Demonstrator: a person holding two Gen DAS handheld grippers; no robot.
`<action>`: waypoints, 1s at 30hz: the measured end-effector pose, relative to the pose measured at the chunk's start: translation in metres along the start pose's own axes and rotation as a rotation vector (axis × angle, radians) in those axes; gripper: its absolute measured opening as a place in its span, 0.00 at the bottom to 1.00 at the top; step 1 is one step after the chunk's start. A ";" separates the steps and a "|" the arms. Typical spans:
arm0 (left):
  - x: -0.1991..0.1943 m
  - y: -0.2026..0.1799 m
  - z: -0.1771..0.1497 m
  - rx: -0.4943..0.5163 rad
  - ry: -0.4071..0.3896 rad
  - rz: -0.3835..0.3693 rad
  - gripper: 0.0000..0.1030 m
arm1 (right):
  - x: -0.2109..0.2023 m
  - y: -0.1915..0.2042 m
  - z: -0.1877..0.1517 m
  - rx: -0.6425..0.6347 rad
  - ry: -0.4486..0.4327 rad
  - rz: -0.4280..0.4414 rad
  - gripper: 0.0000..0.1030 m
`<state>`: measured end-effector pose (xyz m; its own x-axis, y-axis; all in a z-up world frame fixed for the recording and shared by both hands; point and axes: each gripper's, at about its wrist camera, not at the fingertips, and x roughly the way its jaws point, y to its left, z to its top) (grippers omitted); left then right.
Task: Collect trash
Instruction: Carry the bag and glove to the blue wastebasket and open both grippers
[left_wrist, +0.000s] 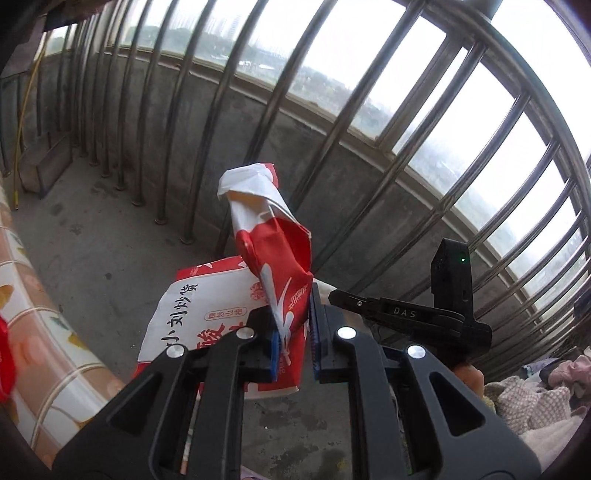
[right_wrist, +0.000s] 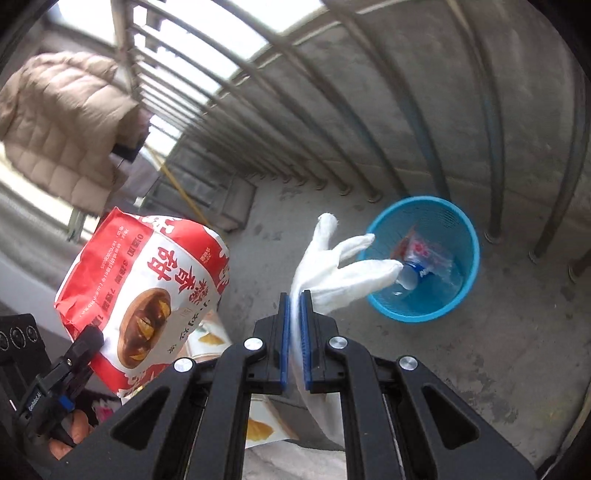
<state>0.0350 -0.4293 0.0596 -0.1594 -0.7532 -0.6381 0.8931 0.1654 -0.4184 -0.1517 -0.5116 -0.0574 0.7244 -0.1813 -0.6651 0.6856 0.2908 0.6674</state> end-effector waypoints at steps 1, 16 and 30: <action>0.022 -0.003 0.003 0.011 0.031 -0.001 0.10 | 0.008 -0.016 0.003 0.046 0.007 -0.004 0.06; 0.259 0.072 0.027 -0.492 0.279 -0.303 0.43 | 0.039 -0.135 0.021 0.344 -0.016 -0.045 0.06; 0.244 0.136 0.002 -0.682 0.214 -0.023 0.55 | 0.066 -0.137 0.019 0.323 0.063 -0.111 0.06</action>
<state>0.1190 -0.5917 -0.1514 -0.3162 -0.6314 -0.7080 0.4377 0.5651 -0.6994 -0.1968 -0.5815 -0.1866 0.6448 -0.1339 -0.7526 0.7551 -0.0413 0.6543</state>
